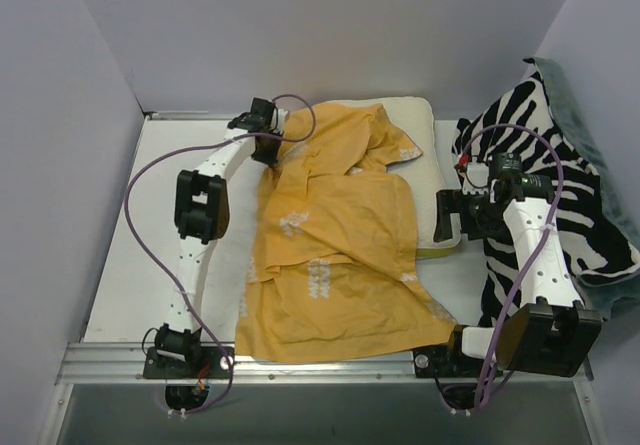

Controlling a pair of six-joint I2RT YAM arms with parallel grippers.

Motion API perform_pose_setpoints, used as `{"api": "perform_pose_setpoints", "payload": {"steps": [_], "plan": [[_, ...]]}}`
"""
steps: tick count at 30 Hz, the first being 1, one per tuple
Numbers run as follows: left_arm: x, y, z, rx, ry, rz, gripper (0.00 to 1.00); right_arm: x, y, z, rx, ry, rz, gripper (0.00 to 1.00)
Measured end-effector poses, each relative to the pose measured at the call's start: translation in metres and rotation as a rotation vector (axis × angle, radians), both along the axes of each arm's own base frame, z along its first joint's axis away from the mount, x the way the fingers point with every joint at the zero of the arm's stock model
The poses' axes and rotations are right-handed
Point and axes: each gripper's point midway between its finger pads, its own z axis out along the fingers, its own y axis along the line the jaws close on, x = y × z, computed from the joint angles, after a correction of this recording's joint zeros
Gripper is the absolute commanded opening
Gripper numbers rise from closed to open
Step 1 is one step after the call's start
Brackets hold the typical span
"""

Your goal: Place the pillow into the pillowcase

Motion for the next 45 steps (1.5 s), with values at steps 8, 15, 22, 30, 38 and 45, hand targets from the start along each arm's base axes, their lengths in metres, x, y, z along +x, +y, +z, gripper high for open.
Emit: {"api": "perform_pose_setpoints", "payload": {"steps": [8, 15, 22, 30, 38, 45], "plan": [[-0.038, 0.15, 0.024, 0.049, 0.104, 0.227, 0.0, 0.049, 0.025, -0.028, 0.159, 0.027, -0.04, 0.73], [-0.073, 0.267, 0.043, 0.159, 0.12, 0.411, 0.0, 0.09, 0.057, -0.086, 0.196, 0.162, -0.024, 0.65], [-0.125, 0.34, 0.017, 0.306, 0.24, 0.506, 0.0, 0.095, 0.055, -0.107, 0.161, 0.231, -0.063, 0.65], [-0.146, 0.372, 0.033, 0.413, 0.232, 0.463, 0.3, 0.102, 0.037, -0.105, 0.06, 0.203, -0.085, 0.68], [-0.116, 0.296, 0.095, 0.331, 0.021, 0.147, 0.81, 0.109, 0.044, -0.064, -0.011, 0.059, 0.006, 0.8], [-0.077, 0.131, 0.097, 0.233, -0.096, -0.266, 0.82, 0.093, 0.083, -0.045, -0.011, 0.025, 0.153, 0.83]]}}
